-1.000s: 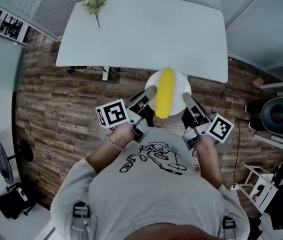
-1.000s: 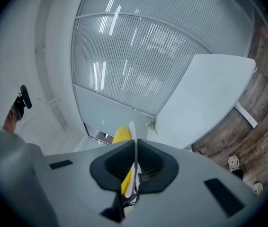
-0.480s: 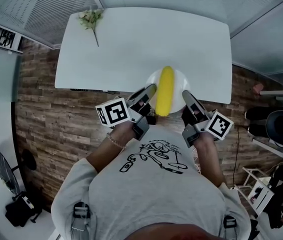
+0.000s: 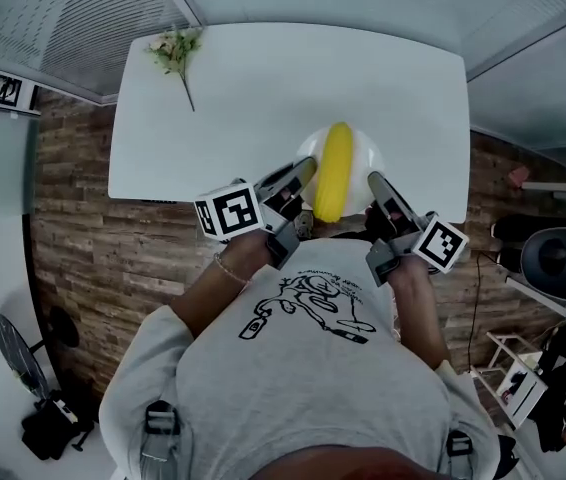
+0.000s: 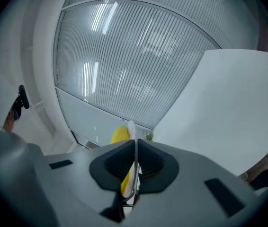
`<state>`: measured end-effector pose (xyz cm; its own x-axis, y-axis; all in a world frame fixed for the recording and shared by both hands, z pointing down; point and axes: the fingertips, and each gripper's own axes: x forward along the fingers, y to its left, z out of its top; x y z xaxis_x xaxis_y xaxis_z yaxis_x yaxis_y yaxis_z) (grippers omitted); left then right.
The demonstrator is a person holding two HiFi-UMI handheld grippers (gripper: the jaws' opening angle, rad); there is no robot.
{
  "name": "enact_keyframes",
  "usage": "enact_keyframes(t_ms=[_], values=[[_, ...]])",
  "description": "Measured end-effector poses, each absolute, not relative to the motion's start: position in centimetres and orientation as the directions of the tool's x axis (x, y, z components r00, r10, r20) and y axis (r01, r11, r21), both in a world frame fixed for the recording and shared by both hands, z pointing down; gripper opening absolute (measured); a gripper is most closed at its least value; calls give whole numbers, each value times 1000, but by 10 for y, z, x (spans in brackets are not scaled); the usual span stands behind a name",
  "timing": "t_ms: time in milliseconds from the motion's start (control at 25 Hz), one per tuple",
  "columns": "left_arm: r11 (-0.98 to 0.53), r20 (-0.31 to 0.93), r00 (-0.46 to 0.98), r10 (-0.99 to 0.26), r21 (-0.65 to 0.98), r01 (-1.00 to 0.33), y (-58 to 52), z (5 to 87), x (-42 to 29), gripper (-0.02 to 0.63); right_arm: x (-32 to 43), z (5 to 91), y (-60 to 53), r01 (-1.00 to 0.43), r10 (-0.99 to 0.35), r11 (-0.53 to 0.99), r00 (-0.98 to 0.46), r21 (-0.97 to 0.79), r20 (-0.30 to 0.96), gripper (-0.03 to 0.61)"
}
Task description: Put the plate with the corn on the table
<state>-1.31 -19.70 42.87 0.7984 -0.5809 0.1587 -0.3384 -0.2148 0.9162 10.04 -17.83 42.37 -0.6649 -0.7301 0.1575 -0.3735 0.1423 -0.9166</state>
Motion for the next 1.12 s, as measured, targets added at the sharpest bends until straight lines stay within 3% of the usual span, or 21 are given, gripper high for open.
enact_keyframes(t_ms=[560,1120], values=[[-214,202,820,-536,907,-363,-214,464,-5,34,107,460,-197,-386,-718,104,-667,-917,199,25],[-187,288,837,-466,892,-411,-232,541,11,34,124,543,-212,-459,-694,-7,-637,-889,335,35]])
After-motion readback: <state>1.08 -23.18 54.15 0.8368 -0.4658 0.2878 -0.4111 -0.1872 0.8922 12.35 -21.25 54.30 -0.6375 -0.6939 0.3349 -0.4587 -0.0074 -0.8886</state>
